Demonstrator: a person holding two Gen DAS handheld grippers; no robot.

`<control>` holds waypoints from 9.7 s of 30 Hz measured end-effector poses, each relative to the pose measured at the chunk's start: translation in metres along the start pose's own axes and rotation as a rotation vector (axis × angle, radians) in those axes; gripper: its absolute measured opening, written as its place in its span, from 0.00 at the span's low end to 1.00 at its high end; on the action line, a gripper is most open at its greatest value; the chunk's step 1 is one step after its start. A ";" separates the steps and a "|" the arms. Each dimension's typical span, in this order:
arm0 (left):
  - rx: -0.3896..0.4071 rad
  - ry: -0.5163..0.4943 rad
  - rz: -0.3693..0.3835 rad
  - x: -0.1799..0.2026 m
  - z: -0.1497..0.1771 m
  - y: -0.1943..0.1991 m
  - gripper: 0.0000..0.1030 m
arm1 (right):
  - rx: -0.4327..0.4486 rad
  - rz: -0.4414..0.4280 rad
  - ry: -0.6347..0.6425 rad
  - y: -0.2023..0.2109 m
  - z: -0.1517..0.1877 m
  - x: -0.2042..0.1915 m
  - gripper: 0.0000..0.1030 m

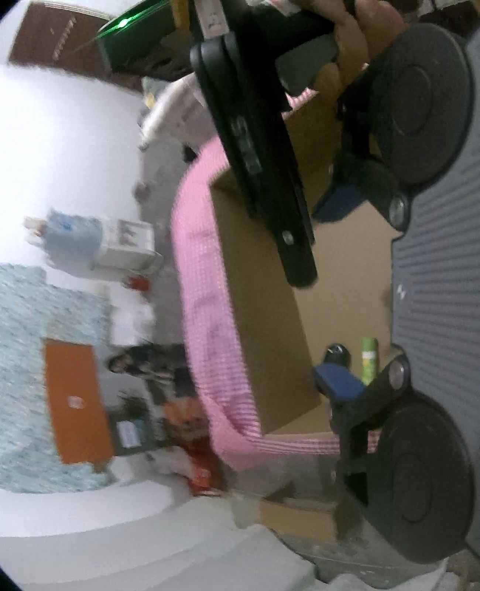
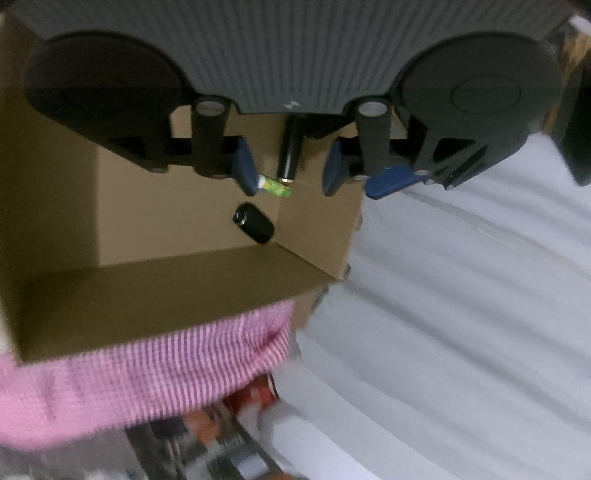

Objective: Organize rigid objects
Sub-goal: 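Carry the green glue stick into the cardboard box and open the right tool, then withdraw the right tool from the box toward the pink plastic lid, then close the right tool on the rim of the pink plastic lid, then lift the pink lid off the table with the right tool, then carry the pink lid over and down into the cardboard box, then open the right tool to release the lid and withdraw it, then move the right tool to the black electrical tape roll, then close the right tool on the rim of the black tape roll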

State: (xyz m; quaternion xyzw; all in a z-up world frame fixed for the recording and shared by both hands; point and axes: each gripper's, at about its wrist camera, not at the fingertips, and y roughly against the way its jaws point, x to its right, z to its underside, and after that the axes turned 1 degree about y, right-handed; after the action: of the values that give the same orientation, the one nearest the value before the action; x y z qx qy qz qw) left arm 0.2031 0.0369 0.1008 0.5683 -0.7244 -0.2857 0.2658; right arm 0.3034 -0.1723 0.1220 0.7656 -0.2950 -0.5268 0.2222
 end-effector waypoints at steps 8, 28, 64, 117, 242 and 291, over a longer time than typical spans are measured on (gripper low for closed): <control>0.114 -0.008 0.100 0.019 0.030 0.064 0.96 | 0.239 0.019 0.173 0.129 0.063 -0.010 0.69; 0.068 -0.010 0.127 0.085 0.164 0.038 0.97 | 0.258 0.245 0.064 0.112 0.235 0.078 0.72; -0.035 -0.356 0.154 0.174 0.185 -0.045 0.78 | 0.035 0.414 0.180 0.048 0.229 0.088 0.22; -0.079 -0.368 0.138 0.201 0.188 -0.057 0.74 | 0.108 0.380 0.117 0.079 0.255 0.104 0.23; -0.096 -0.073 0.026 0.002 0.004 0.034 0.87 | 0.059 0.055 0.155 0.079 0.047 -0.009 0.58; -0.131 -0.157 0.148 0.110 0.206 -0.025 0.68 | -0.071 0.274 0.267 0.016 0.232 0.054 0.27</control>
State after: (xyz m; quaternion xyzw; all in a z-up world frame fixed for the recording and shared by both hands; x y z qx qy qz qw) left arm 0.0501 -0.0525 -0.0536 0.4706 -0.7628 -0.3557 0.2649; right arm 0.0969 -0.2279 0.0154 0.7731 -0.3456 -0.3954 0.3557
